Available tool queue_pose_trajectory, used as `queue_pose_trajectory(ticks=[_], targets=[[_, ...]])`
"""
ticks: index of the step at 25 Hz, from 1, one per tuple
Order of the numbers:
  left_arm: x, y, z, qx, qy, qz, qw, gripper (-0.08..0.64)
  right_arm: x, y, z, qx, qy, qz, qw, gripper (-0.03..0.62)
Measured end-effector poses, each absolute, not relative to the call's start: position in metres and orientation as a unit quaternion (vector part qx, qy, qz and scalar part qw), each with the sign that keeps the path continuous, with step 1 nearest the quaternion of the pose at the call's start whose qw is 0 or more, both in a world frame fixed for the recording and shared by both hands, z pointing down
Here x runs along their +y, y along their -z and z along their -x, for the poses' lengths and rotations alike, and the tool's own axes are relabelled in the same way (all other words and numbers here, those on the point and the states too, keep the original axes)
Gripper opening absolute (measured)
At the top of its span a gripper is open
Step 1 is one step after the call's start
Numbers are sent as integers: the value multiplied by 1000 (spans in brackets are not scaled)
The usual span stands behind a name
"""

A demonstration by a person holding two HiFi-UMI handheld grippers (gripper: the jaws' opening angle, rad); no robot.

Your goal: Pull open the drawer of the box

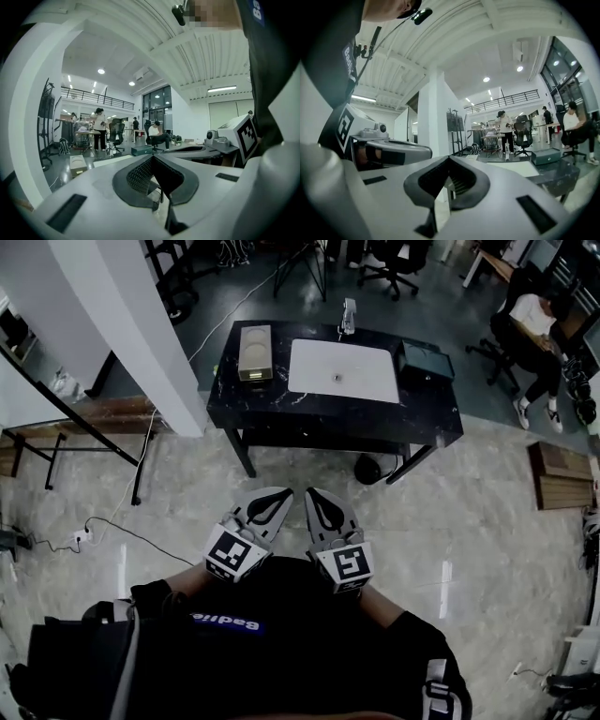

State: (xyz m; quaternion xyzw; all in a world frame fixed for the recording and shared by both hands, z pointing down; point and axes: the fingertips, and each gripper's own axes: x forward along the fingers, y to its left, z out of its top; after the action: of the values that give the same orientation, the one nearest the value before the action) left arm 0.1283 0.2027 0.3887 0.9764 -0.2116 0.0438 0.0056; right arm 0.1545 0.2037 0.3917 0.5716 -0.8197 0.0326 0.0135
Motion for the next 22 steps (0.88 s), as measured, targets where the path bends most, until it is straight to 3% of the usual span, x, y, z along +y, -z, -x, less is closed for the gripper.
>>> queue_pose_trajectory(ticks=[8,14,22], targets=[[197,-376,-69,-221,-29,-975,5,2,204,-377,-111,-817,0,-575,51,0],[206,-355,-38,-222,-8,-975,-26,2,209,-364,-84,-812,6,-583,39,-1],[217,-363,-16,-218,-11,-976,-9,2,230,-369,-70,-805,7,-592,40,0]])
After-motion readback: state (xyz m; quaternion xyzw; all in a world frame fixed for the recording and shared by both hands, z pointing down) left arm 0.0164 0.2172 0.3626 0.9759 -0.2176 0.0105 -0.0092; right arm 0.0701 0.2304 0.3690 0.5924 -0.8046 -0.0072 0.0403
